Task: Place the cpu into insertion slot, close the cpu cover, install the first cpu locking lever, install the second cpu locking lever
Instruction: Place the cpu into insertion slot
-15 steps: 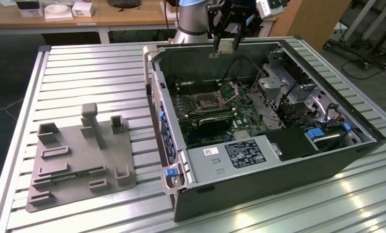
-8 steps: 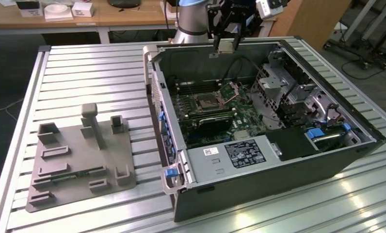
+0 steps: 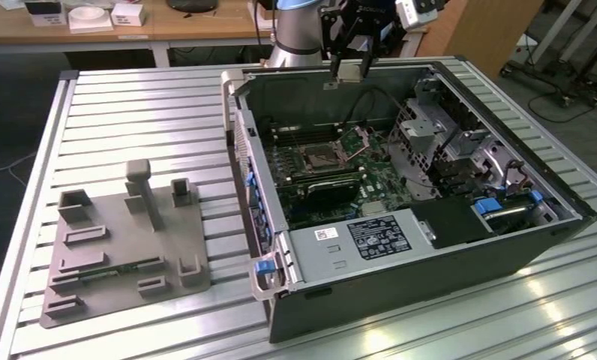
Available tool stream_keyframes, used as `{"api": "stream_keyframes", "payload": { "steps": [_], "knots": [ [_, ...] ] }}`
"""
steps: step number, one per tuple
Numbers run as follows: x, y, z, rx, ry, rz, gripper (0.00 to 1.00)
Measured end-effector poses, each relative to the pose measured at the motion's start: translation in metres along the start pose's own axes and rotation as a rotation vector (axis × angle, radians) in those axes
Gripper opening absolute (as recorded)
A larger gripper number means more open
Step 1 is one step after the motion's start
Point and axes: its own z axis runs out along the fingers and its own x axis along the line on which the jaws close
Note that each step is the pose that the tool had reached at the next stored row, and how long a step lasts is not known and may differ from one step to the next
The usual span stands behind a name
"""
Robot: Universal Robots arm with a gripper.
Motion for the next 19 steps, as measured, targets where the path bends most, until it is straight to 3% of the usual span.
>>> {"api": "stream_keyframes", "payload": {
  "steps": [19],
  "knots": [
    [0.0001,0.0000,0.0000,-0.0003,-0.0015,0.017,0.54]
  ]
}}
